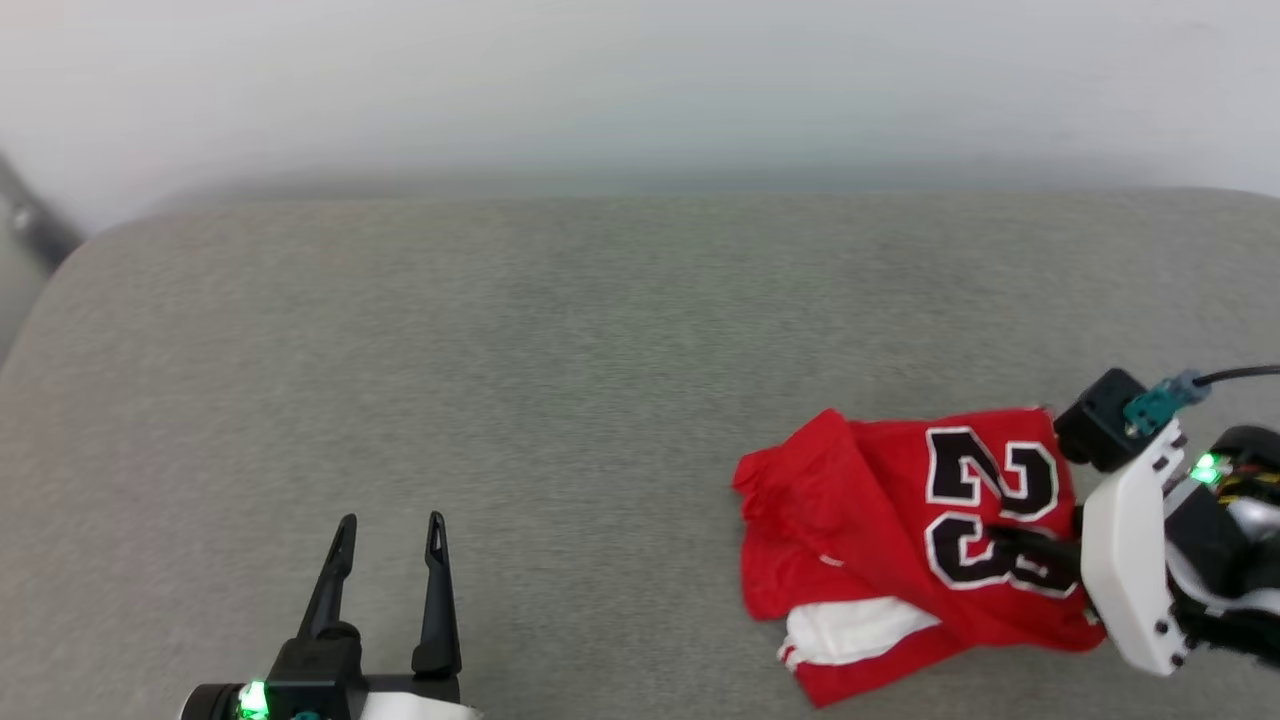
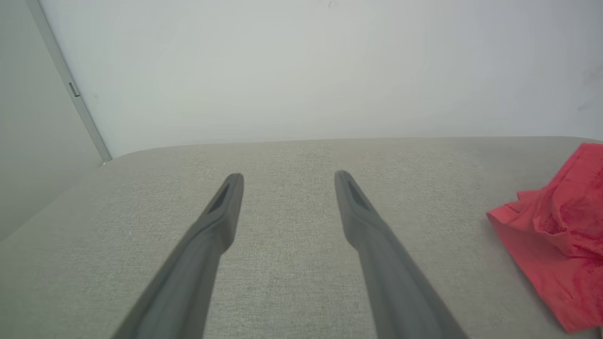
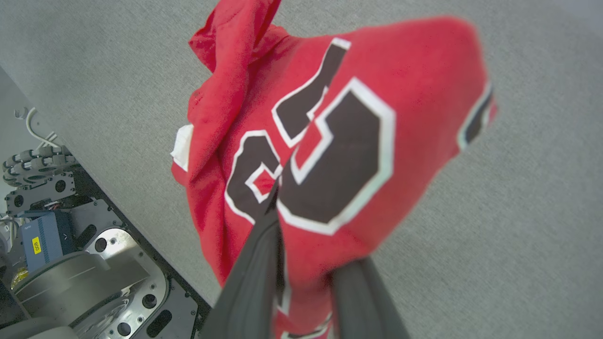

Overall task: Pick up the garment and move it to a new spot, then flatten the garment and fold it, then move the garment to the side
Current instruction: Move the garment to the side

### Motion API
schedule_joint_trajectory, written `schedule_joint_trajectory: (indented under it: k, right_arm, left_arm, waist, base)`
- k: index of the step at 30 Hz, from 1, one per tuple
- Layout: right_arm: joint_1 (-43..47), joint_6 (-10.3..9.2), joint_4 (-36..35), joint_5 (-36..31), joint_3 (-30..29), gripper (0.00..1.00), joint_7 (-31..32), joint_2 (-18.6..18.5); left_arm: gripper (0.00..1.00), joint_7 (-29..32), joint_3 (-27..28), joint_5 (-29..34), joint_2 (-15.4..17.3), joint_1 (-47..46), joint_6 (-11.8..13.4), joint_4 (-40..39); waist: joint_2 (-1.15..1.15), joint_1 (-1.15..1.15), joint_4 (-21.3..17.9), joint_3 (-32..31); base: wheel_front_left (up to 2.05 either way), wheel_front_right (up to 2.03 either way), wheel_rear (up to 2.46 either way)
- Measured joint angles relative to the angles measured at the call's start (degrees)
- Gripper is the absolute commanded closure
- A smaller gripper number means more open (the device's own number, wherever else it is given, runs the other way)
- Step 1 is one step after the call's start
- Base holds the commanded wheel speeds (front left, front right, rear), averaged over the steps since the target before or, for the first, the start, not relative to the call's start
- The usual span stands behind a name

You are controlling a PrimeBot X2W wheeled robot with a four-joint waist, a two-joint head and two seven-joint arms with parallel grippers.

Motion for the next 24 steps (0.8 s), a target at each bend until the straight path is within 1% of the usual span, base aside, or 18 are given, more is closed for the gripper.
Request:
schedule_joint_trajectory:
  k: [3,5,8,11,17,24]
  right_arm:
    - [-3.3,0.01,-0.2,-0.9,1.6,1.0,0.7,-2.7]
    - [-5.5,0.0,1.1,-1.2,2.0,1.0,0.5,-3.8]
    - [-8.7,0.0,3.6,-3.4,2.9,1.0,-1.1,-5.3]
    - [-11.5,0.01,7.1,-6.0,3.6,1.0,-3.5,-6.8]
    - [-17.1,0.02,16.9,-7.3,2.8,1.0,-7.4,-7.8]
    - [-22.3,0.02,31.1,-9.6,0.4,1.0,-10.1,-7.8]
  left_arm:
    - [0.0,0.0,-0.1,-0.3,0.0,-0.6,0.3,-0.7]
    - [0.0,0.0,0.0,-0.3,0.0,-1.8,0.3,-1.0]
    - [0.0,0.0,0.1,0.3,-0.1,-3.8,-0.2,-1.4]
    - [0.0,0.0,0.2,1.2,0.0,-6.0,-0.8,-2.0]
    - [0.0,0.0,0.7,2.7,1.2,-10.4,-1.5,-3.9]
    - [0.0,0.0,1.9,3.2,2.6,-13.7,-1.5,-7.0]
  waist:
    - [0.0,0.0,-3.8,0.3]
    - [0.0,0.0,-6.4,1.0]
    - [0.0,0.0,-9.8,2.8]
    - [0.0,0.0,-11.9,5.8]
    - [0.0,0.0,-14.4,13.1]
    - [0.0,0.01,-14.6,21.3]
  base:
    - [0.0,0.0,0.0]
    - [0.0,0.0,0.0]
    - [0.0,0.0,0.0]
    - [0.0,0.0,0.0]
    - [0.0,0.0,0.0]
    - [0.0,0.0,0.0]
